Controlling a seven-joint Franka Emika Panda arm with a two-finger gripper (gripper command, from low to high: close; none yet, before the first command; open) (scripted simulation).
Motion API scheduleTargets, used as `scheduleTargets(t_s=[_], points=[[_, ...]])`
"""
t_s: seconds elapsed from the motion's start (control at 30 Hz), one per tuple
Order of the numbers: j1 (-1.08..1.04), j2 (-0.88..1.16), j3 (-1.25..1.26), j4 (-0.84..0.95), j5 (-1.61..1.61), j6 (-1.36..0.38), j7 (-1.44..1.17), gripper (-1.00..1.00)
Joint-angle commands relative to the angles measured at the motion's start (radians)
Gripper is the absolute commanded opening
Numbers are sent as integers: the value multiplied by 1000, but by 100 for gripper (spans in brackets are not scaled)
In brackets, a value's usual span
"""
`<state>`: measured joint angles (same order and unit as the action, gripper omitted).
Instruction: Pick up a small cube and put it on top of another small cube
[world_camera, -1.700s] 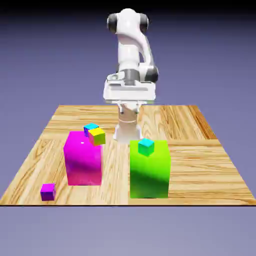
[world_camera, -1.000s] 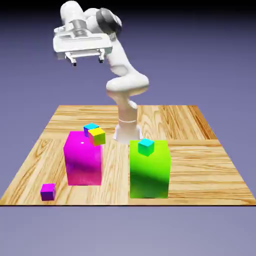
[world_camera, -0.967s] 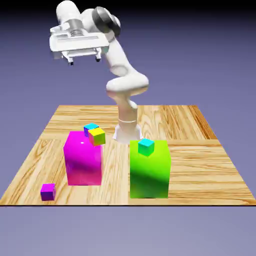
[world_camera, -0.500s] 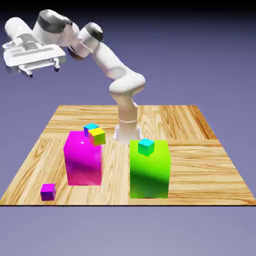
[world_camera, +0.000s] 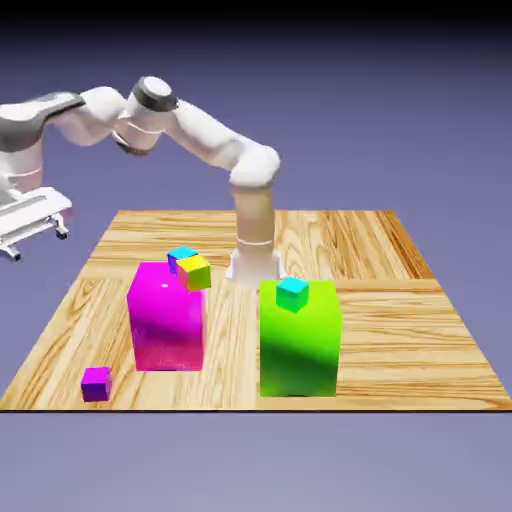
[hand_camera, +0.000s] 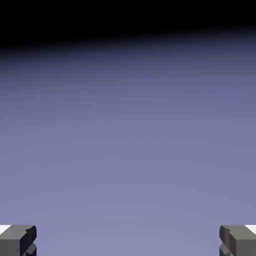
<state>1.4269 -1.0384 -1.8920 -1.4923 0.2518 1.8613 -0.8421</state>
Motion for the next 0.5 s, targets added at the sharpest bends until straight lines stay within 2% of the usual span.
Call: scheduleTargets(t_s=[0.0, 0.47], points=[[27, -9, -36, 25, 5, -23, -30, 0], [407, -135, -544, 379, 72, -338, -455, 0]])
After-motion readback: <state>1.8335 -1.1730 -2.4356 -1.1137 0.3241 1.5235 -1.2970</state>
